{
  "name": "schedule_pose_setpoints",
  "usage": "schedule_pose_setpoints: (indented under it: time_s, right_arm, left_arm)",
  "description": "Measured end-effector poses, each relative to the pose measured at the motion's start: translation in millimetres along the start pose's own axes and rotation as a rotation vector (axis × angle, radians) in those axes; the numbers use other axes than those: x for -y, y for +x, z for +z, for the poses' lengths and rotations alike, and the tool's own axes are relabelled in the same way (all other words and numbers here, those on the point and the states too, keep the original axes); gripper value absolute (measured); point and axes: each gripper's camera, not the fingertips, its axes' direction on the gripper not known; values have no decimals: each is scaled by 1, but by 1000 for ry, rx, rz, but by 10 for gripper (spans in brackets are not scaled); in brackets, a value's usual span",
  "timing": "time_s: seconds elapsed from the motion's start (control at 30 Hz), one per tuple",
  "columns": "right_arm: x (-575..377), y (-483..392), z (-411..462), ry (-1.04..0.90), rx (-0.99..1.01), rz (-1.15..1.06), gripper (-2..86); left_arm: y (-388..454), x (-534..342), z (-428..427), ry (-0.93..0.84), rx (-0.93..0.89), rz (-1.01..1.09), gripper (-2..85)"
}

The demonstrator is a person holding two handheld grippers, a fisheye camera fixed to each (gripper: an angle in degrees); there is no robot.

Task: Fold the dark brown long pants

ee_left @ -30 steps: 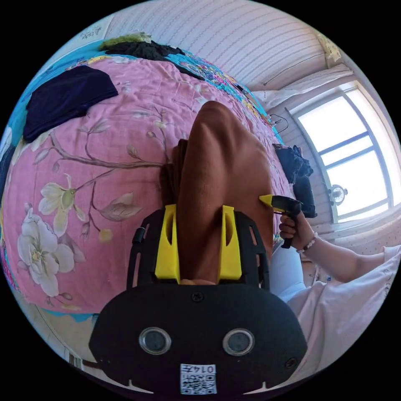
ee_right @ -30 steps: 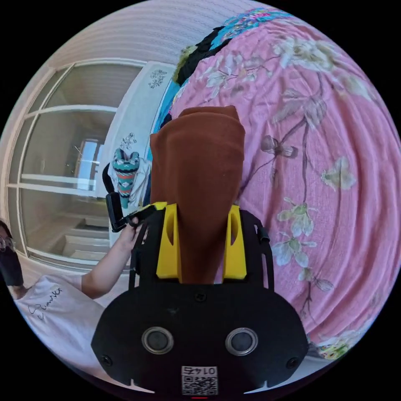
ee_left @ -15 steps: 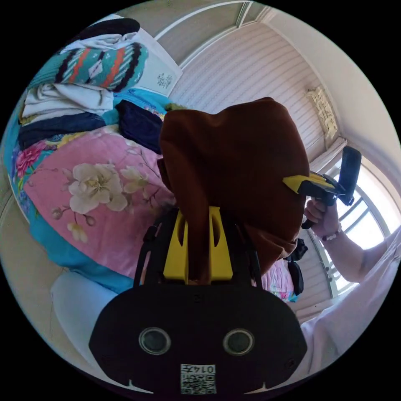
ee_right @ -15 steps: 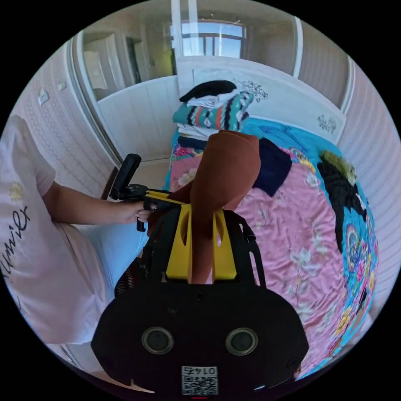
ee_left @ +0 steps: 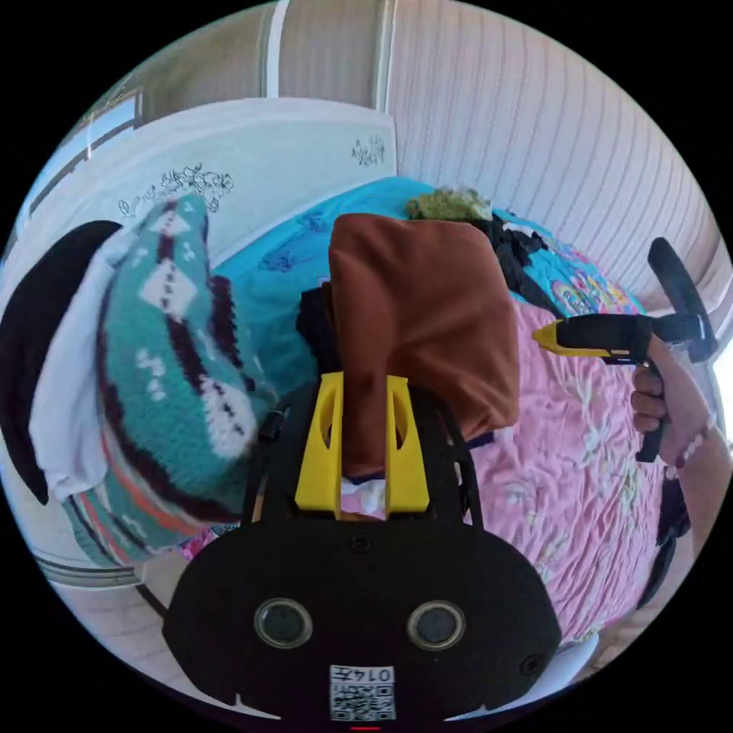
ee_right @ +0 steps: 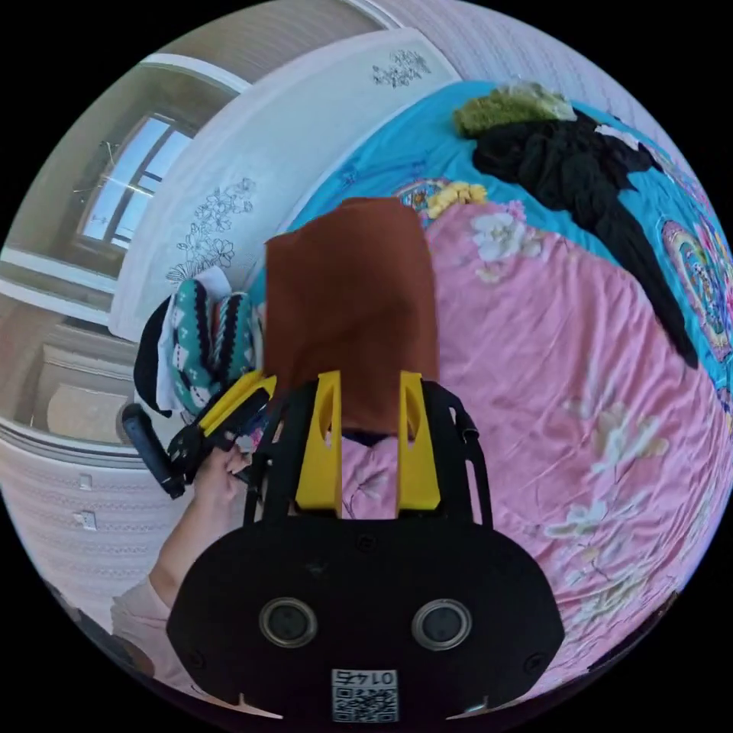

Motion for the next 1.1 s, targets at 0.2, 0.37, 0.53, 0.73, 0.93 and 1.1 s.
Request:
schedule_pose_setpoints:
  time_s: [0.2, 0.37, 0.53, 0.73, 0.93, 1.1]
  right_arm:
    - [-129, 18, 5, -111, -18, -259, 75]
    - [-299, 55, -57, 21, -175, -154, 59]
    - [-502, 103, -144, 210, -525, 234, 27]
    - [-685, 146, -223, 401, -669, 588, 48]
    - [-813, 178, -283, 575, -807, 736, 86]
    - [-881, 216, -329, 654, -828, 791, 100]
  left_arm:
    - [38, -22, 24, 62, -6, 43, 78]
    - [89, -55, -9, 146, -46, 121, 67]
    - [225, -134, -60, 244, -288, 419, 51]
    - [416, -213, -96, 183, -620, 772, 62]
    - [600, -267, -130, 177, -732, 1082, 79]
    - [736, -302, -137, 135, -784, 1238, 92]
